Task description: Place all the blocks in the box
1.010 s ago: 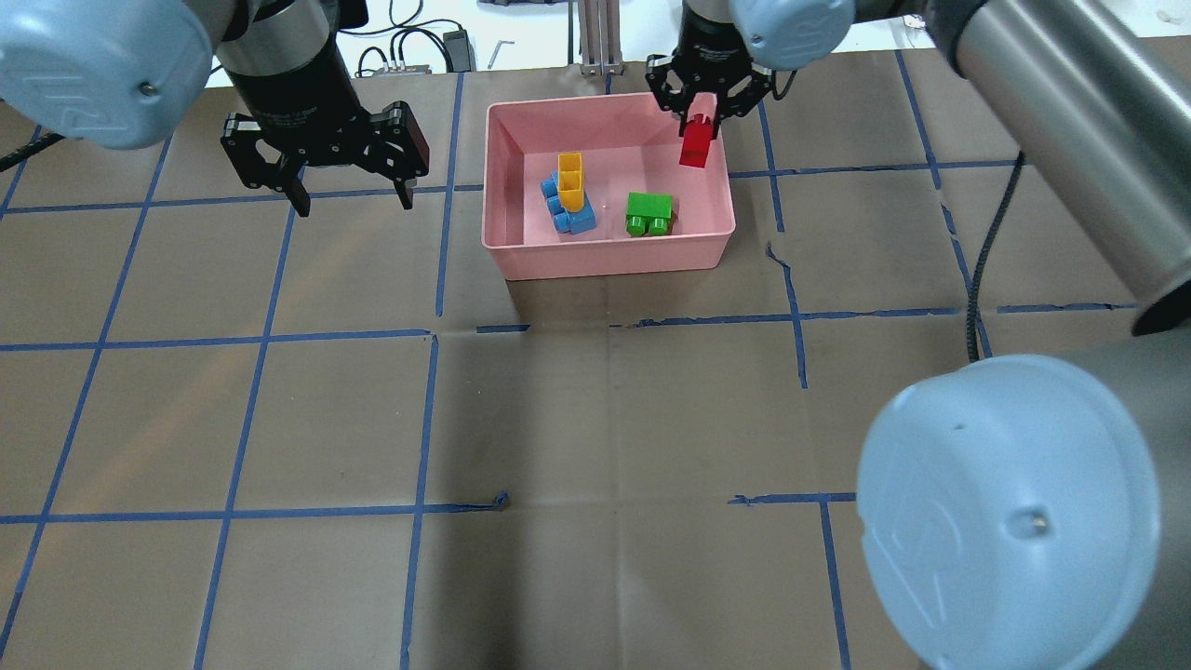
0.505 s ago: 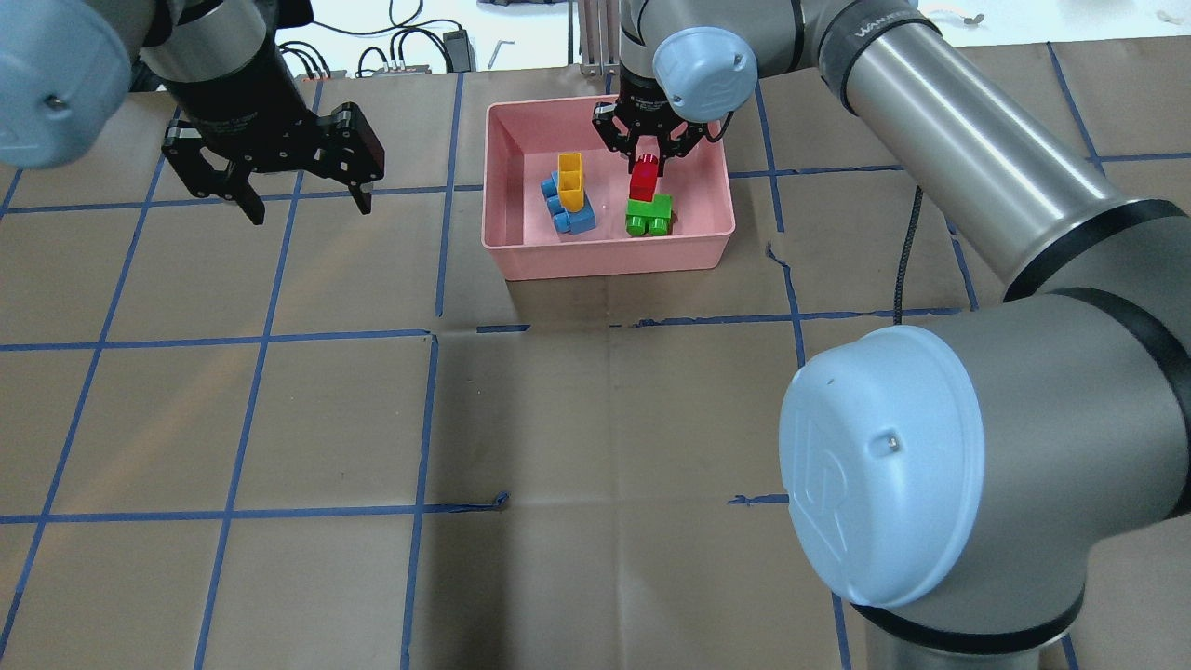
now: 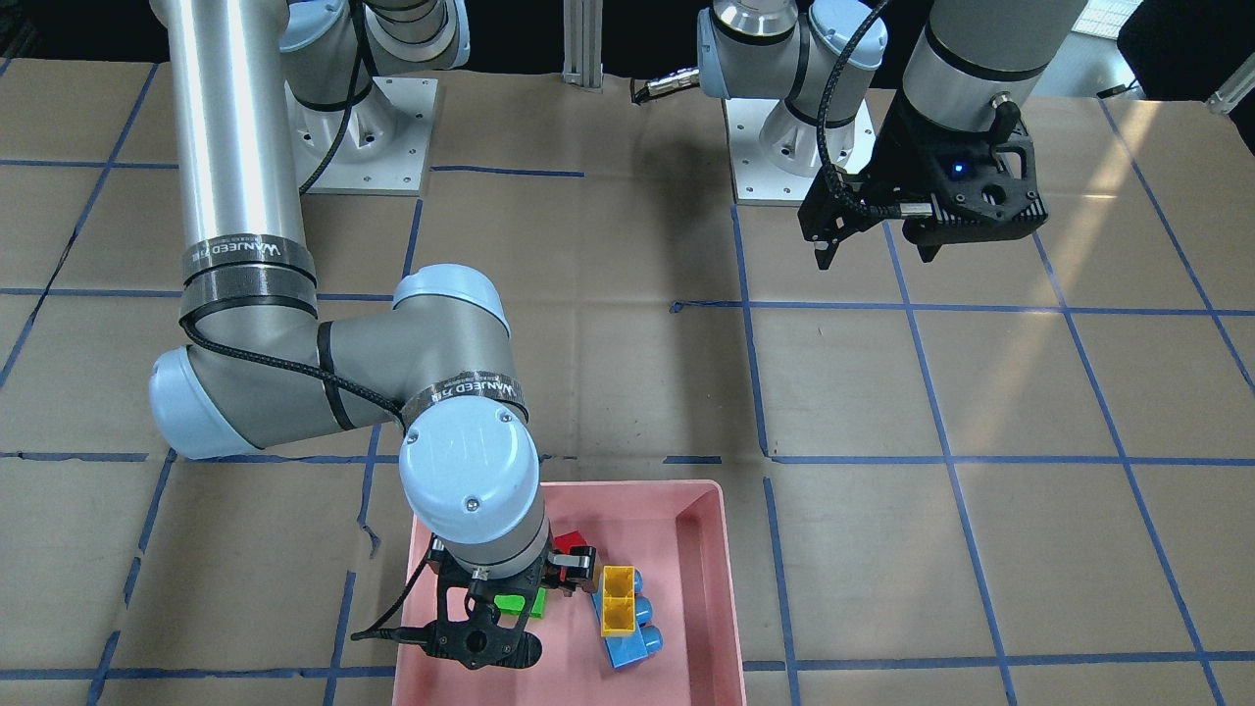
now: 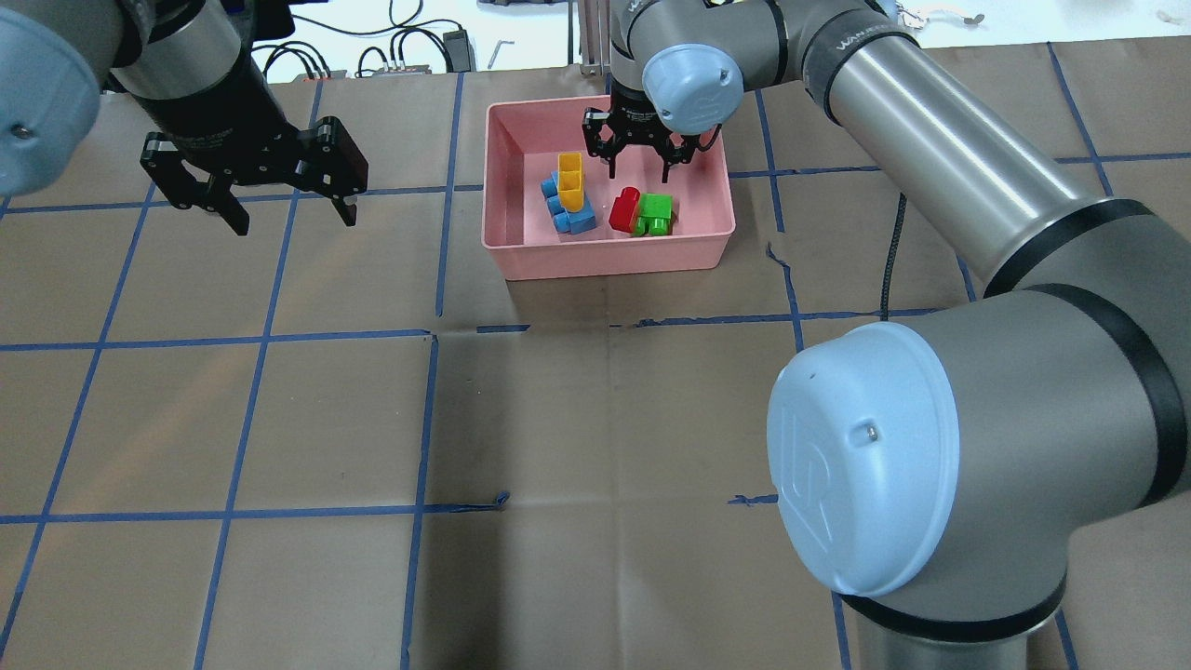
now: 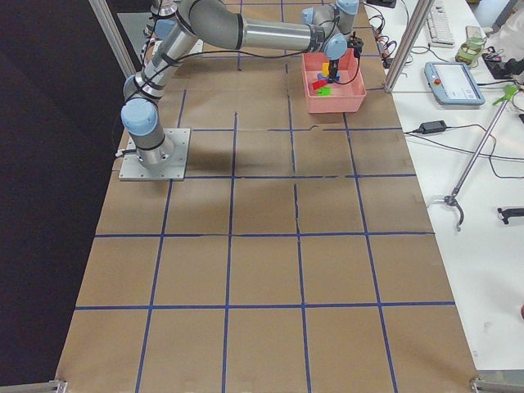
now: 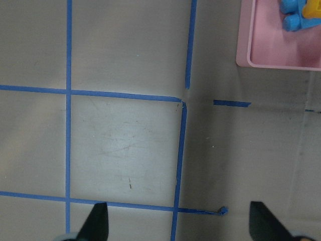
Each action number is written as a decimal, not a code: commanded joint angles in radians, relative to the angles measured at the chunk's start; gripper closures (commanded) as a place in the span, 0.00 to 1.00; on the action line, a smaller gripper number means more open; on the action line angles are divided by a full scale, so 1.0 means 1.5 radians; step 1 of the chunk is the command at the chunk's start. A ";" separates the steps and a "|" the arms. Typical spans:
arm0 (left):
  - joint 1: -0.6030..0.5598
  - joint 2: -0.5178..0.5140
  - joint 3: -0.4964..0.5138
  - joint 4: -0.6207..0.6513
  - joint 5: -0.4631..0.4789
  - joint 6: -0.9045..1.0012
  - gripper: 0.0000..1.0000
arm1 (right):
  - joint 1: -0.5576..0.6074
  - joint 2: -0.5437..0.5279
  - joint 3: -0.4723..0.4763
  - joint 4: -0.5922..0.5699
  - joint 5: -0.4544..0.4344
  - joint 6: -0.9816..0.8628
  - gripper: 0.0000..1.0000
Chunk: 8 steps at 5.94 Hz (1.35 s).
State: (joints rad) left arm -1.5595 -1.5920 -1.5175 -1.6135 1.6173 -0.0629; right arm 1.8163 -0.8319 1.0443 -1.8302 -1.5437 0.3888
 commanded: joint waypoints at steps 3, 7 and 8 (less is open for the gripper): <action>0.000 0.001 0.004 0.000 0.003 0.001 0.01 | -0.107 -0.133 0.033 0.147 -0.006 -0.132 0.00; 0.001 0.001 0.006 -0.001 0.003 0.000 0.01 | -0.167 -0.426 0.339 0.148 -0.014 -0.238 0.00; 0.000 0.001 0.006 -0.001 0.003 0.000 0.01 | -0.165 -0.479 0.375 0.148 -0.017 -0.239 0.00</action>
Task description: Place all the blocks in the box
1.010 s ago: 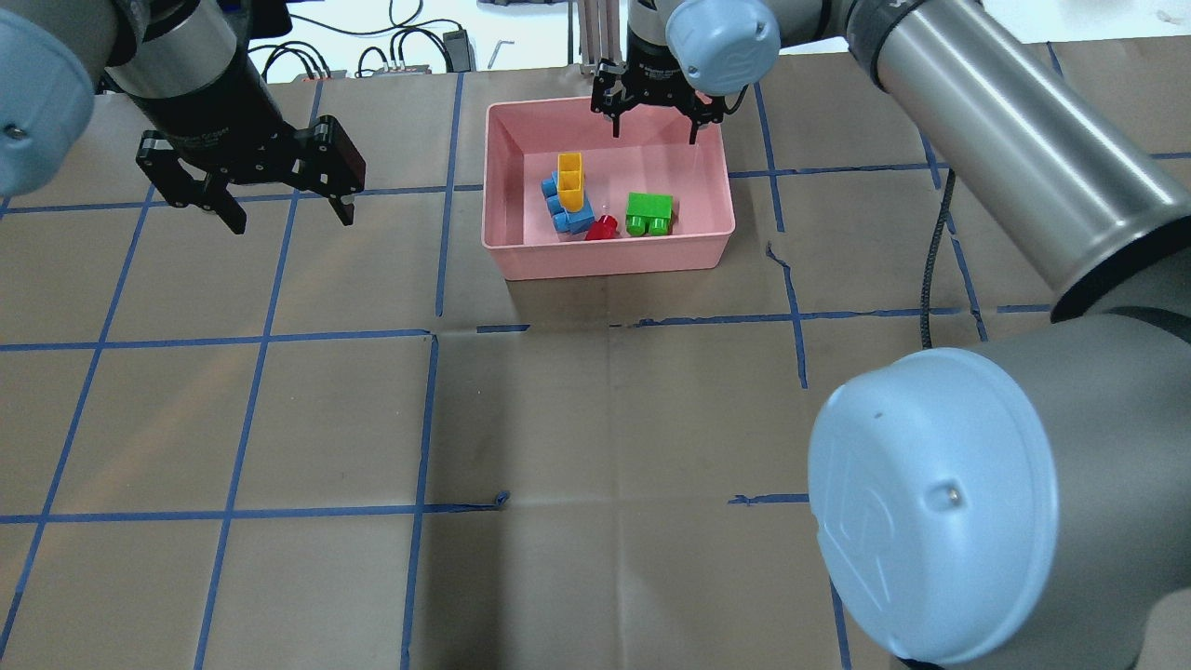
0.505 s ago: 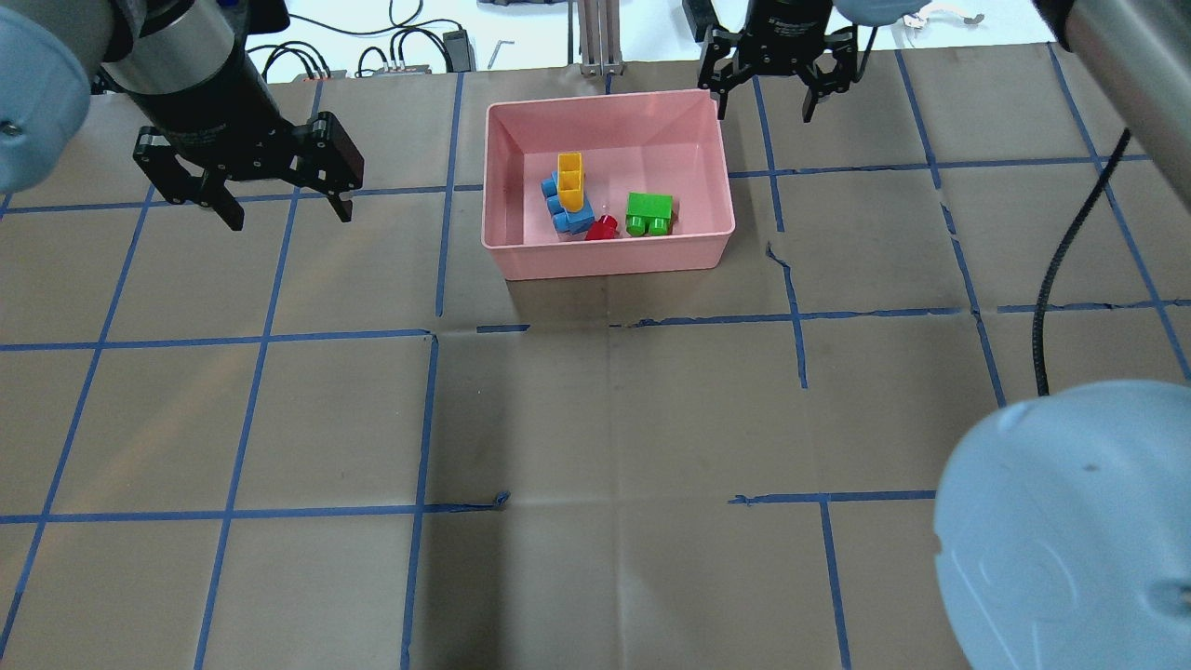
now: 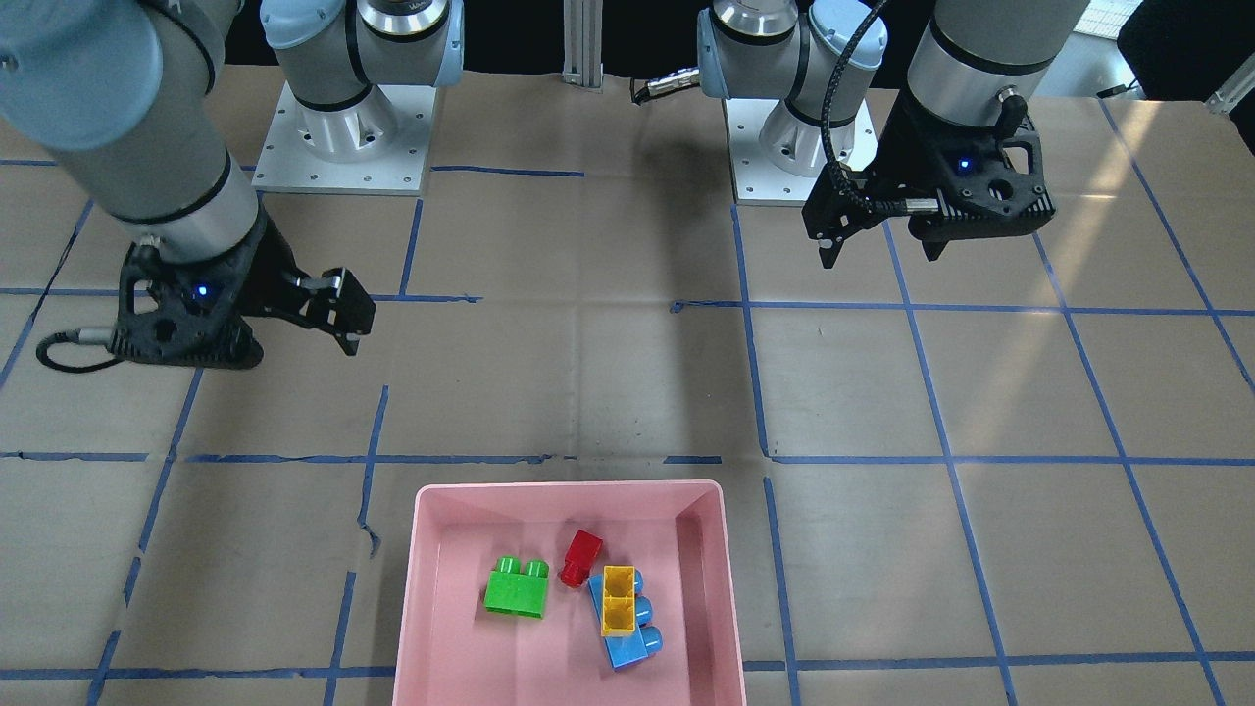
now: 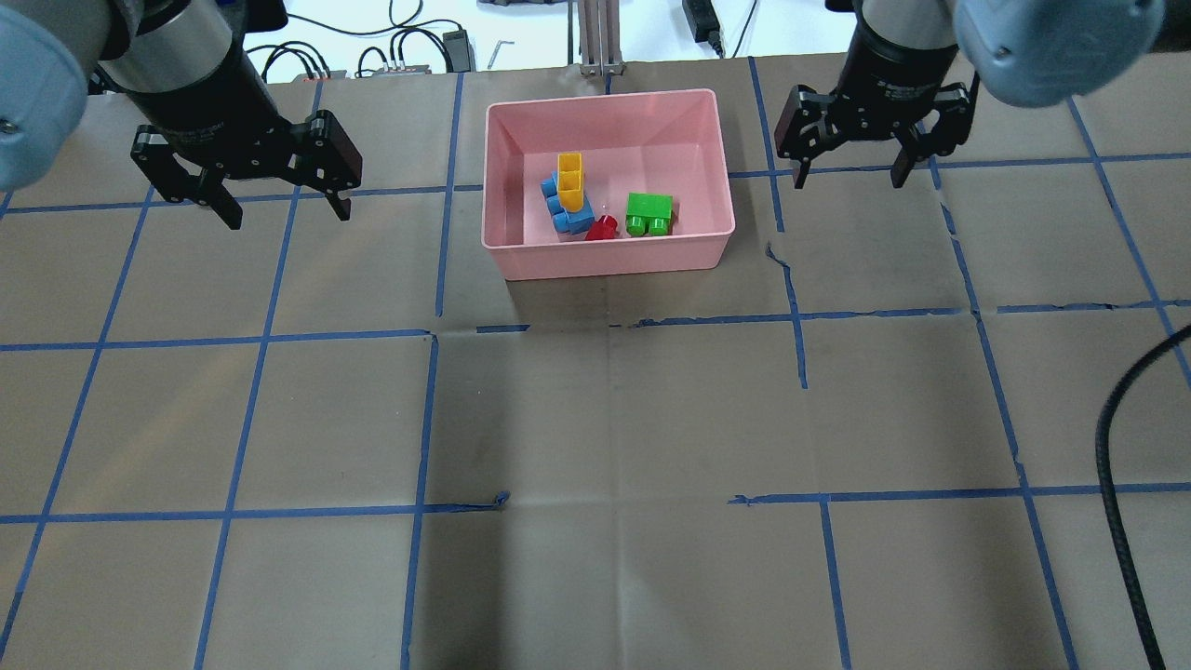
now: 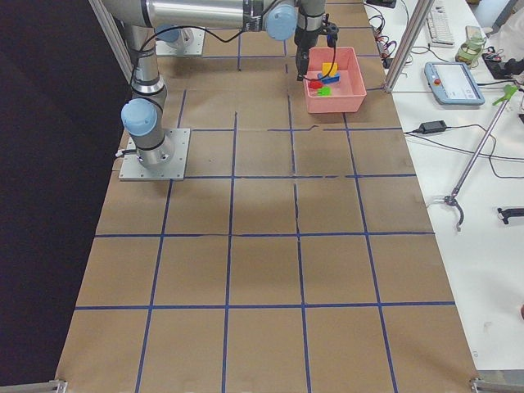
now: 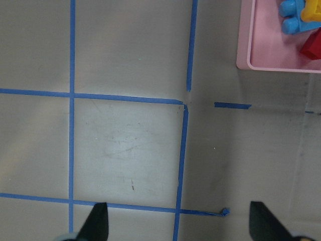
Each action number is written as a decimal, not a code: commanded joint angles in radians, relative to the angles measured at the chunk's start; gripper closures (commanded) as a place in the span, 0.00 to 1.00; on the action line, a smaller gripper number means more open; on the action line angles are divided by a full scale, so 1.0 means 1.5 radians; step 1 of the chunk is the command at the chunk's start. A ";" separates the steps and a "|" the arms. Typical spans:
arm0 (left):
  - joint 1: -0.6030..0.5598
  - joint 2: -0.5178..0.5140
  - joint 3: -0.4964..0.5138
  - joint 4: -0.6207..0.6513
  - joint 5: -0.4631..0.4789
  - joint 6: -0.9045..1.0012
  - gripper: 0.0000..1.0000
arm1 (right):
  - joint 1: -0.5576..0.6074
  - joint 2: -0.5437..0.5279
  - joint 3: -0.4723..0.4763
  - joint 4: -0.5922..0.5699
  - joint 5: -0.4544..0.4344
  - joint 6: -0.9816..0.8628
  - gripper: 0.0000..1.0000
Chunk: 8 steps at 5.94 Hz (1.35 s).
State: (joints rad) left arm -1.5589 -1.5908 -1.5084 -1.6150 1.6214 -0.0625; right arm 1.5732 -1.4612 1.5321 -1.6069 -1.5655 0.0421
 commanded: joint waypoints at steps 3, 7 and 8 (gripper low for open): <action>0.000 0.000 0.000 -0.002 0.000 0.000 0.01 | 0.010 -0.058 0.015 -0.001 -0.029 0.016 0.00; -0.001 0.000 0.004 -0.005 -0.004 0.000 0.01 | 0.009 -0.055 0.018 -0.002 -0.017 0.016 0.00; 0.000 0.000 0.002 -0.006 -0.004 -0.004 0.01 | 0.009 -0.055 0.020 -0.002 -0.017 0.016 0.00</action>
